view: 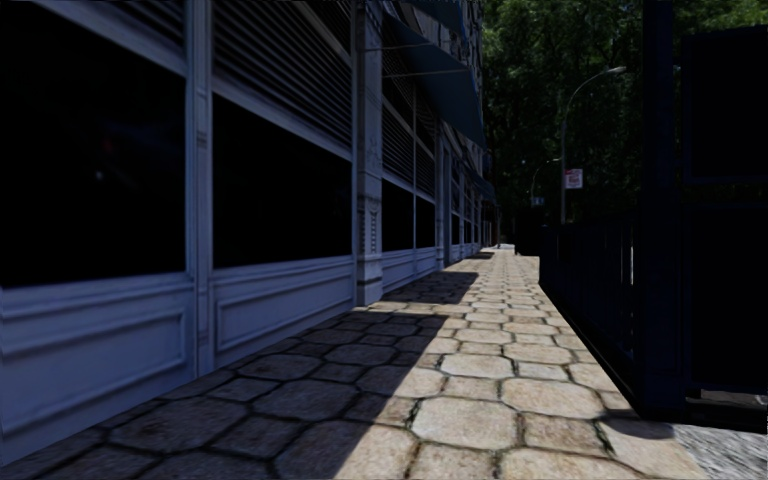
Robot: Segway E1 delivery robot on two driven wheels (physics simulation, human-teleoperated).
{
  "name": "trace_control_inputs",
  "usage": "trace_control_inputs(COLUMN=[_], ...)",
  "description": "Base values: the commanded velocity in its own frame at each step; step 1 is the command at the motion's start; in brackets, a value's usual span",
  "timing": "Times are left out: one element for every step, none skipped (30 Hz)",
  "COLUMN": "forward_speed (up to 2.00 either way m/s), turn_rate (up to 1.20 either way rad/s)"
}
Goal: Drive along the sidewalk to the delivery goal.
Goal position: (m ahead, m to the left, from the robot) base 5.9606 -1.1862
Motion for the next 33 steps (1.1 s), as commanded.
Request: trace_control_inputs(forward_speed=[2.0, 2.0, 2.0, 2.0, 2.0, 2.0, 2.0, 2.0, 2.0, 2.0, 2.0, 2.0, 2.0, 2.0, 2.0, 2.0, 2.0, 2.0, 2.0, 2.0, 2.0, 2.0, 2.0, 2.0, 2.0, 2.0, 2.0, 2.0, 2.0, 2.0, 2.0, 2.0, 2.0], turn_rate=[0.0, 0.0, 0.0, 0.0, 0.0, 0.0, 0.0, -0.34, -0.82, -1.2, -1.2, -1.2, -1.2, -1.2, -0.46, 0.0, 0.0, 0.0, 0.0, 0.0, 0.0, 0.0, 0.0, 0.0, 0.0, 0.0, 0.0, 0.0, 0.0, 0.0, 0.0, 0.0, -0.08])
